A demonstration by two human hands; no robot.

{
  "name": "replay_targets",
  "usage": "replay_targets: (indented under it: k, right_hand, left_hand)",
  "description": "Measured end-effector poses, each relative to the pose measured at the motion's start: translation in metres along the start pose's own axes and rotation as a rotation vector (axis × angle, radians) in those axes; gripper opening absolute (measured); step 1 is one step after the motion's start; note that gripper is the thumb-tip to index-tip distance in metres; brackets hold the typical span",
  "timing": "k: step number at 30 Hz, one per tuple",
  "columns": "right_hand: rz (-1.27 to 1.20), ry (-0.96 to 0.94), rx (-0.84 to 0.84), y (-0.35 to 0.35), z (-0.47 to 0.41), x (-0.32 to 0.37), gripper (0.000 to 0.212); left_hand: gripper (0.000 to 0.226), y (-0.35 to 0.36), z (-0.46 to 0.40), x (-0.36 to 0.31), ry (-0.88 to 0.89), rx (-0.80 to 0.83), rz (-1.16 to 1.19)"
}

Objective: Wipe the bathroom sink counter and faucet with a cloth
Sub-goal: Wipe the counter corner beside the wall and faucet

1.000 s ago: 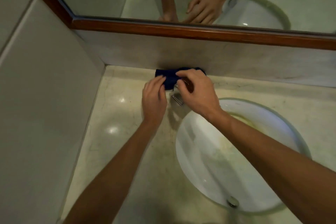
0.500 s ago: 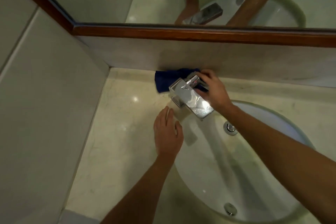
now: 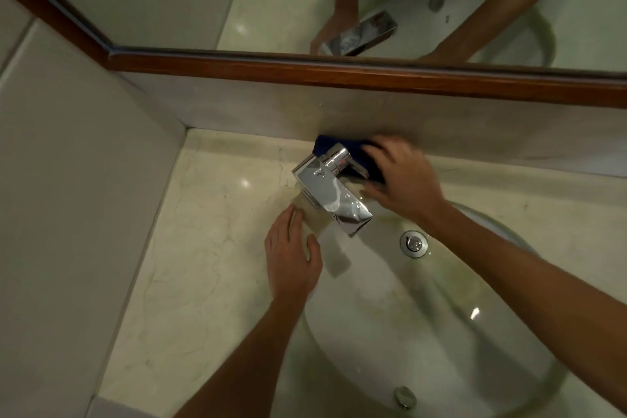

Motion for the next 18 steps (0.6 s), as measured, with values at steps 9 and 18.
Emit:
replay_targets:
  k: [9,18]
  right_hand:
    - [0.056,-0.208,0.09,0.06,-0.032,0.019,0.044]
    - [-0.013,-0.079,0.069,0.028,0.004,-0.03,0.055]
  left_hand:
    - [0.055,0.003,0.0,0.001,-0.021,0.03,-0.034]
    - [0.059,0.001,0.0,0.001,-0.042,0.052,-0.047]
Point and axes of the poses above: each hand's wrist, its own z-axis away from the middle knuckle, its own y-axis out of the palm, x = y × z, the point moved 10 cm from there along -z, towards the middle knuckle, and after that the axes turned 10 degrees about -z, right-handed, at the moved point
